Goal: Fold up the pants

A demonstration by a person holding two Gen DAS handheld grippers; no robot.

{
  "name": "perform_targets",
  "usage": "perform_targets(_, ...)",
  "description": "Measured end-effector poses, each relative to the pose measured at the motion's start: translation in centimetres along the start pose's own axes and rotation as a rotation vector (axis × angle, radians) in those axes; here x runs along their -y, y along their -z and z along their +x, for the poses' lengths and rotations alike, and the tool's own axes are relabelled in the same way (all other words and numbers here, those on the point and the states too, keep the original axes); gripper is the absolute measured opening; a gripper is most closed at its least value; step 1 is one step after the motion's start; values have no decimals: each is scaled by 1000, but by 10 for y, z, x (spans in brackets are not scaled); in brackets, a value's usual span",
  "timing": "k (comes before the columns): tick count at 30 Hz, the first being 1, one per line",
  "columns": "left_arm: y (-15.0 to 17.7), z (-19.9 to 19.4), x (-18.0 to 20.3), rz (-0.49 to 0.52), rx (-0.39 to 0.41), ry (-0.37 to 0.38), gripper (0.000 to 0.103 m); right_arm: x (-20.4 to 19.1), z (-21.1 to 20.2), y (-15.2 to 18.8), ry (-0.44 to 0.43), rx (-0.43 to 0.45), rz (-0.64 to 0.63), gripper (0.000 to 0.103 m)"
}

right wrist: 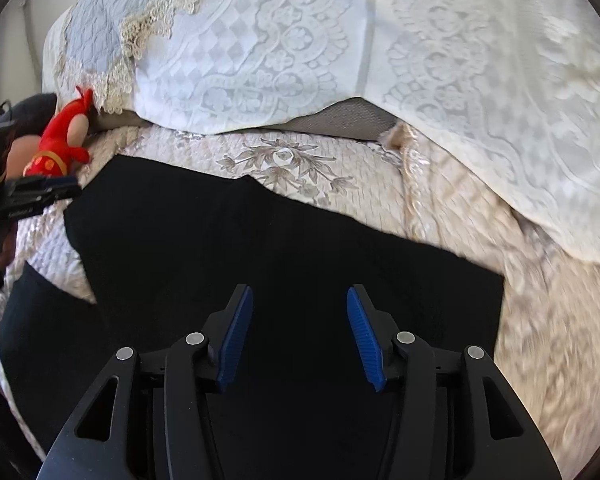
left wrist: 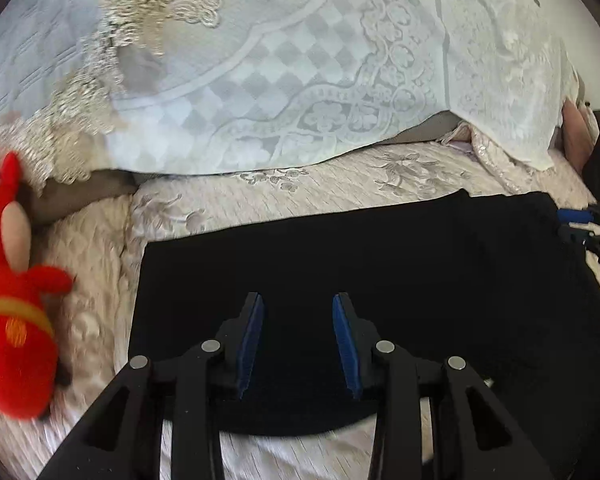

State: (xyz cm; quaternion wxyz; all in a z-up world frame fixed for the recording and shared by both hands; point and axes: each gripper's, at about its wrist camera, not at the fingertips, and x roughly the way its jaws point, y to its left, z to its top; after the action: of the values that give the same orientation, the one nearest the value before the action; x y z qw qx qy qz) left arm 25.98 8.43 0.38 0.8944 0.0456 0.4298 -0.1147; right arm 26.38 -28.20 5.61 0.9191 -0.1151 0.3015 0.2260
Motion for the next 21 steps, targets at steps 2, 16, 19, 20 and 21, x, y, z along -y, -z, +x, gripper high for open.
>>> perform_targets(2, -10, 16, 0, 43, -12, -3, 39, 7, 14, -10, -17, -21, -27, 51)
perform_targets(16, -54, 102, 10, 262, -30, -24, 53, 48, 92, -40, -155, -152, -142, 58)
perform_targets(19, -58, 109, 9, 286, -34, -7, 58, 50, 99, -39, -184, -147, -145, 61)
perform_targets(20, -59, 112, 9, 301, -45, -1, 61, 51, 99, -39, -188, -149, -148, 62)
perform_targets(21, -59, 116, 8, 314, -53, 2, 63, 50, 100, -39, -189, -152, -158, 62)
